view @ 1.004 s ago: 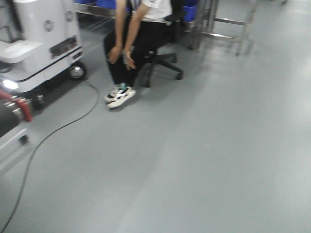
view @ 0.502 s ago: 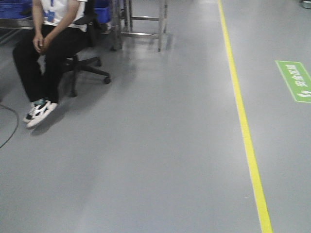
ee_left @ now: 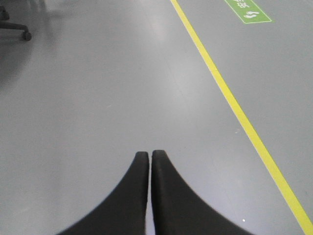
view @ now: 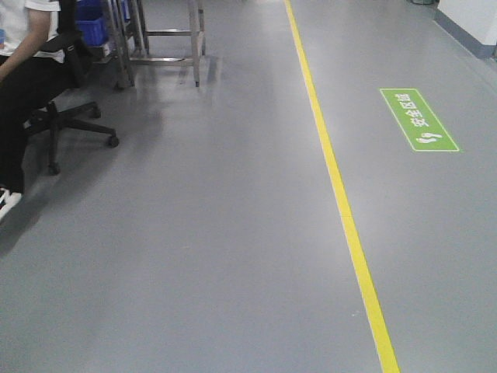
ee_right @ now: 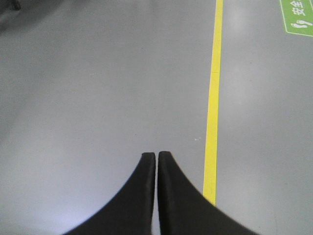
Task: Move and align brake pads A on conveyor
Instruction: 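Turn the base toward the yellow floor line, then drive along the yellow floor line toward the steel table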
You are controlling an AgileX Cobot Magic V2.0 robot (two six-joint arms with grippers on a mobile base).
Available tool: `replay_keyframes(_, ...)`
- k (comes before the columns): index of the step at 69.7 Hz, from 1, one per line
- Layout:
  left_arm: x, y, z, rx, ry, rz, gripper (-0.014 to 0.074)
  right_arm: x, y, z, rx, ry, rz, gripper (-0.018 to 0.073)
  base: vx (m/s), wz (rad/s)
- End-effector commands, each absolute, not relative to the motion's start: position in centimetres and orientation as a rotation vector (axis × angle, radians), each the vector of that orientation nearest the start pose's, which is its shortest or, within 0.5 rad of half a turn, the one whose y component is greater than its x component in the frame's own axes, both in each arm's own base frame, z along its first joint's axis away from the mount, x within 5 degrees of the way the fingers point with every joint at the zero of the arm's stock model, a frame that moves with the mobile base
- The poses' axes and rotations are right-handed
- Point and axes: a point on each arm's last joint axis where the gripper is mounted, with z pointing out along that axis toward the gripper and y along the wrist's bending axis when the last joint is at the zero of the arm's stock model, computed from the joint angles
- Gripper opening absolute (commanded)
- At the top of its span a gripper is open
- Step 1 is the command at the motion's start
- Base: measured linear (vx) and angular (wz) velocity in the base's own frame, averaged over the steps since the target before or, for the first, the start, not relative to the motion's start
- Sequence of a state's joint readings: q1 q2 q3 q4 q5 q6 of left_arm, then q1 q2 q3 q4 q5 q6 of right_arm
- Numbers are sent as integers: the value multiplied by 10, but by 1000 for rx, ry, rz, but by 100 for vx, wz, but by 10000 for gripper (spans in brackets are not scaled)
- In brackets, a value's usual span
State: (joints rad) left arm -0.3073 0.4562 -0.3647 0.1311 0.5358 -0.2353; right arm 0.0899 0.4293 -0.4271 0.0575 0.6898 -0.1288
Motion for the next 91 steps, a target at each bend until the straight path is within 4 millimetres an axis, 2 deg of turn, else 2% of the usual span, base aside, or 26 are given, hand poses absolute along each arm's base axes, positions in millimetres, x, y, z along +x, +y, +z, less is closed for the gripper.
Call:
replay_keyframes(1,94,-25,270,158,2023,-214,-6,86,10,280,-207,2084,31,-3,18,-19)
replay_keyframes(39,93,-25,270,158,2023,-214,-6,86,10,280,-207,2085,31,-3,29,-8)
replay_keyframes(91,93,-25,270,158,2023,-214,-6,86,10,280,-207,2087,31,-3,46,-6)
